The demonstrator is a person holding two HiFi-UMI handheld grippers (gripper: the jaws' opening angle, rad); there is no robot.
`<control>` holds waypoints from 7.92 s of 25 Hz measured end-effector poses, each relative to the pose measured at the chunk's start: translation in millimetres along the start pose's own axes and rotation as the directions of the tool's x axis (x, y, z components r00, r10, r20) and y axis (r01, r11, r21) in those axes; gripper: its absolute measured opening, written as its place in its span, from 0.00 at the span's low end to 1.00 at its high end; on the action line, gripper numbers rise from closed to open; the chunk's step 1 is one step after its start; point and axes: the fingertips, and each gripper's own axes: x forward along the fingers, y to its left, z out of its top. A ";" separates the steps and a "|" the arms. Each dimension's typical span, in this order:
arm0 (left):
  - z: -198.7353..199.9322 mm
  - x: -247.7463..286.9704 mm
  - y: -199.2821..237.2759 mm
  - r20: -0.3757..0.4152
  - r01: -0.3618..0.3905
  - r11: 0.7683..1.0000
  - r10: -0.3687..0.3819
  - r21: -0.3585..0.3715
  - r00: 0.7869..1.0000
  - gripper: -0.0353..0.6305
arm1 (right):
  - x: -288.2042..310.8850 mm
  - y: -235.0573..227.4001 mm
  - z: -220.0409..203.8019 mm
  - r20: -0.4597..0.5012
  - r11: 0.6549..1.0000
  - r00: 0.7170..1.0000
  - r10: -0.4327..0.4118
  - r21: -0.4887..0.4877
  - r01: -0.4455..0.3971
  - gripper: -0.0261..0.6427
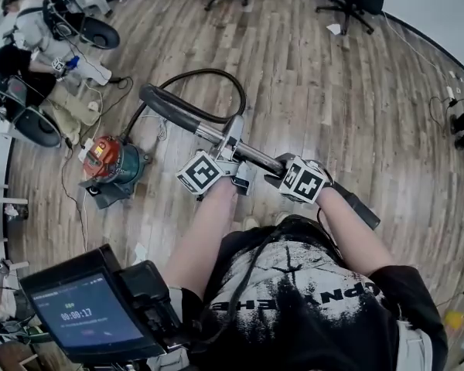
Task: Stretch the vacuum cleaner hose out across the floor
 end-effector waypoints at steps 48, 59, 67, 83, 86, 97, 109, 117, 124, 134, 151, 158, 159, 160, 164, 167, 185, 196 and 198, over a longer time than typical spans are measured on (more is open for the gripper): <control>-181.2 -35.8 -109.7 0.309 -0.225 0.969 0.186 0.098 0.933 0.11 | -112.3 70.8 -180.2 -0.054 0.938 0.968 0.246 -0.239 -0.252 0.14; -248.7 -111.7 -151.8 0.330 -0.195 0.979 0.166 0.057 0.929 0.11 | -140.6 160.2 -233.5 -0.102 0.939 0.972 0.214 -0.253 -0.233 0.14; -292.9 -132.2 -183.2 0.336 -0.150 0.988 0.130 0.035 0.933 0.11 | -169.0 192.5 -269.5 -0.121 0.945 0.978 0.168 -0.263 -0.195 0.14; -361.8 -107.5 -229.2 0.387 -0.178 0.983 0.147 0.047 0.910 0.11 | -231.8 190.1 -332.2 -0.124 0.923 0.973 0.195 -0.311 -0.225 0.15; -389.5 -80.8 -237.0 0.391 -0.195 0.980 0.164 0.041 0.906 0.11 | -254.7 173.7 -361.2 -0.131 0.918 0.968 0.215 -0.310 -0.246 0.15; -509.6 -19.9 -255.3 0.429 -0.263 0.965 0.238 -0.002 0.871 0.11 | -321.0 141.7 -484.0 -0.170 0.888 0.943 0.286 -0.322 -0.327 0.15; -545.2 -10.2 -273.8 0.404 -0.299 0.954 0.271 0.006 0.874 0.11 | -344.9 152.4 -514.0 -0.144 0.888 0.937 0.318 -0.301 -0.348 0.15; -560.7 -46.8 -289.8 0.441 -0.301 0.954 0.274 -0.010 0.855 0.11 | -351.7 187.2 -525.2 -0.171 0.872 0.931 0.322 -0.331 -0.362 0.15; -592.5 -99.2 -303.6 0.459 -0.294 0.954 0.283 -0.049 0.842 0.11 | -358.3 242.7 -550.0 -0.215 0.862 0.921 0.327 -0.333 -0.383 0.15; -655.7 -161.8 -339.1 0.483 -0.260 0.963 0.263 -0.075 0.835 0.11 | -381.5 315.9 -600.5 -0.252 0.862 0.923 0.291 -0.350 -0.367 0.15; -782.6 -129.0 -387.6 0.418 -0.179 0.978 0.207 -0.105 0.885 0.11 | -459.1 333.0 -716.0 -0.260 0.917 0.944 0.204 -0.288 -0.277 0.15; -821.7 -75.3 -415.0 0.427 -0.197 0.977 0.213 -0.082 0.879 0.11 | -505.4 296.9 -754.9 -0.242 0.910 0.946 0.214 -0.303 -0.283 0.15; -832.2 -66.2 -418.9 0.429 -0.197 0.977 0.213 -0.082 0.878 0.11 | -513.6 290.7 -765.8 -0.244 0.909 0.946 0.212 -0.305 -0.282 0.15; -843.8 -56.6 -422.2 0.430 -0.197 0.977 0.214 -0.083 0.877 0.11 | -521.9 284.5 -777.6 -0.245 0.909 0.946 0.212 -0.307 -0.283 0.15; -893.8 -18.5 -431.7 0.424 -0.210 0.973 0.230 -0.095 0.876 0.11 | -554.3 263.4 -826.0 -0.244 0.905 0.942 0.229 -0.304 -0.299 0.15; -924.3 -3.1 -436.4 0.421 -0.222 0.970 0.242 -0.098 0.874 0.11 | -570.1 257.9 -853.0 -0.235 0.898 0.940 0.248 -0.307 -0.313 0.15; -976.2 -17.4 -459.6 0.457 -0.247 0.961 0.275 -0.122 0.846 0.11 | -599.8 281.9 -900.4 -0.263 0.879 0.927 0.269 -0.326 -0.348 0.15; -999.5 -85.5 -484.7 0.478 -0.238 0.958 0.286 -0.159 0.831 0.11 | -607.9 351.1 -912.9 -0.296 0.884 0.929 0.222 -0.341 -0.320 0.15; -1006.9 -94.8 -488.9 0.472 -0.238 0.956 0.291 -0.169 0.832 0.11 | -610.0 362.7 -917.4 -0.294 0.891 0.933 0.208 -0.337 -0.305 0.15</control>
